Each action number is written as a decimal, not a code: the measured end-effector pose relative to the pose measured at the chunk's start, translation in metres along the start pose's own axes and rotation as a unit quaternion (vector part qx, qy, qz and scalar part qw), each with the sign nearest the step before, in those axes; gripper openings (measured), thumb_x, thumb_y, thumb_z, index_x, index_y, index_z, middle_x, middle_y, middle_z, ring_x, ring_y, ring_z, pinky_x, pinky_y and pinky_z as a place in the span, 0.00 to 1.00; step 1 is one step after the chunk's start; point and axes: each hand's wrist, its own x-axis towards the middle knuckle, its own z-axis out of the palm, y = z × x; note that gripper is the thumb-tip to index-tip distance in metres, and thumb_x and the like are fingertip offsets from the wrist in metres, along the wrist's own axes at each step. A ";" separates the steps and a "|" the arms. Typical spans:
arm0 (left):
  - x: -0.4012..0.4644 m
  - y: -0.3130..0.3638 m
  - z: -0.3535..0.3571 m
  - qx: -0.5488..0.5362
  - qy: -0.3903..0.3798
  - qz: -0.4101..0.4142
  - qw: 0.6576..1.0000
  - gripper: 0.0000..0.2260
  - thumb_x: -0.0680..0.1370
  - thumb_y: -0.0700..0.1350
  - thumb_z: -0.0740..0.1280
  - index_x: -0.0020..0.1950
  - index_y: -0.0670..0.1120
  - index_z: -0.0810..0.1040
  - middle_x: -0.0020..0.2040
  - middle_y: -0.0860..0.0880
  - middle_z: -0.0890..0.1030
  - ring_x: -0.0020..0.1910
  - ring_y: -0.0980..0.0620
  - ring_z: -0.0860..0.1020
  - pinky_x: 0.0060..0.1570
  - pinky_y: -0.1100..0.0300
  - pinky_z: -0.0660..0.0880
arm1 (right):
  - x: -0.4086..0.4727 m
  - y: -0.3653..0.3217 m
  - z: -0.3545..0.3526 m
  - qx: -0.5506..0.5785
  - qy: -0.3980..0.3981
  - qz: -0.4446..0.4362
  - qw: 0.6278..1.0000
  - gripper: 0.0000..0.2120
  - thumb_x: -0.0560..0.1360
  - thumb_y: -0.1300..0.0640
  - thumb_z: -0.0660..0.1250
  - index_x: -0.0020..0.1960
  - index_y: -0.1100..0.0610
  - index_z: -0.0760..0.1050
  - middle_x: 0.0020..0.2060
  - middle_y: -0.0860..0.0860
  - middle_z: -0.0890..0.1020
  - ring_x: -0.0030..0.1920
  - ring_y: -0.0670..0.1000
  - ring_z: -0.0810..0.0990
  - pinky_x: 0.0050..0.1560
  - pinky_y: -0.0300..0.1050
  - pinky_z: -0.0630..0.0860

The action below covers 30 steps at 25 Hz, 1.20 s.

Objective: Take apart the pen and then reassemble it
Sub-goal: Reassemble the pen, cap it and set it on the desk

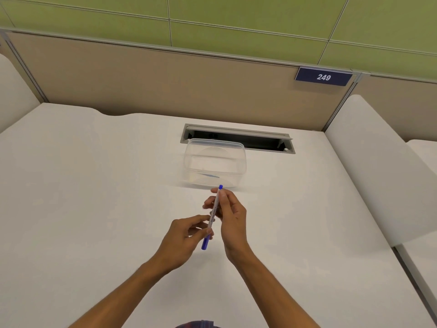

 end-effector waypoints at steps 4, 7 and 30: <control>0.008 -0.008 0.012 -0.003 0.044 0.001 0.999 0.10 0.76 0.40 0.69 0.57 0.44 0.83 0.49 0.51 0.86 0.48 0.57 0.84 0.51 0.62 0.79 | 0.005 -0.002 0.017 0.078 0.011 0.101 0.992 0.25 0.83 0.43 0.56 0.30 0.52 0.66 0.24 0.46 0.68 0.27 0.47 0.69 0.29 0.37 0.67; 0.011 -0.027 0.011 0.078 0.047 0.013 0.996 0.12 0.76 0.52 0.68 0.56 0.49 0.83 0.54 0.54 0.84 0.54 0.55 0.81 0.52 0.62 0.77 | 0.015 -0.001 0.018 0.075 0.043 0.097 0.992 0.26 0.79 0.39 0.58 0.31 0.52 0.54 0.26 0.46 0.57 0.28 0.48 0.55 0.29 0.41 0.54; 0.000 -0.134 -0.021 0.433 0.028 -0.030 0.900 0.31 0.77 0.66 0.44 0.78 0.56 0.52 0.80 0.50 0.52 0.78 0.52 0.50 0.74 0.45 0.47 | 0.042 0.049 -0.005 0.007 0.039 -0.025 0.999 0.13 0.69 0.43 0.53 0.32 0.48 0.53 0.28 0.44 0.55 0.31 0.46 0.50 0.33 0.45 0.47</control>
